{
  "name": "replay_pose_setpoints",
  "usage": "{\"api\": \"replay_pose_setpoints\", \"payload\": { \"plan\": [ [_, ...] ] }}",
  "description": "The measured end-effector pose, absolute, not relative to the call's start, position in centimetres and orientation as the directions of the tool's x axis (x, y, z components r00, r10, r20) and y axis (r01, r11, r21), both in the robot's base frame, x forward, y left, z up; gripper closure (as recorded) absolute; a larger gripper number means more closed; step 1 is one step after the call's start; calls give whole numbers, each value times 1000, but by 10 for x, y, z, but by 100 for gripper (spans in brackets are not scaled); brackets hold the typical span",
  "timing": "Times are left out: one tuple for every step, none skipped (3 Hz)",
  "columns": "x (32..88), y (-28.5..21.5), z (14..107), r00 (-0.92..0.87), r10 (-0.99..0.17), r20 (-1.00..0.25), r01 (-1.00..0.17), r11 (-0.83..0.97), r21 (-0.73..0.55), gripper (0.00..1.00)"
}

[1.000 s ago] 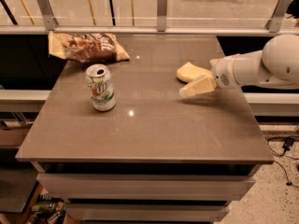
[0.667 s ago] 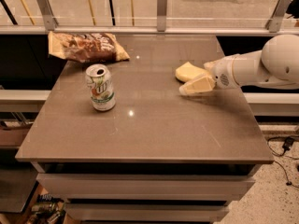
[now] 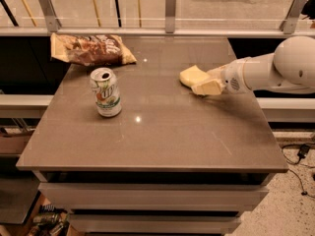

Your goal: Pick sponge

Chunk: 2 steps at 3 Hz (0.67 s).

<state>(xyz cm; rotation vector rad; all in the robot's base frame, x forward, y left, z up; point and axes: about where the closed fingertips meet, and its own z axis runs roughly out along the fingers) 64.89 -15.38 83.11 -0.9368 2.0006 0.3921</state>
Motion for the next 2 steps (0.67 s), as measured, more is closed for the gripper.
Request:
{"api": "replay_pose_setpoints", "payload": {
  "plan": [
    [649,-152,831,-339,-469,-816,-743,665,-73,88],
    [649,-150,830,-338,-470,-815,-746,662,-72,100]
  ]
}}
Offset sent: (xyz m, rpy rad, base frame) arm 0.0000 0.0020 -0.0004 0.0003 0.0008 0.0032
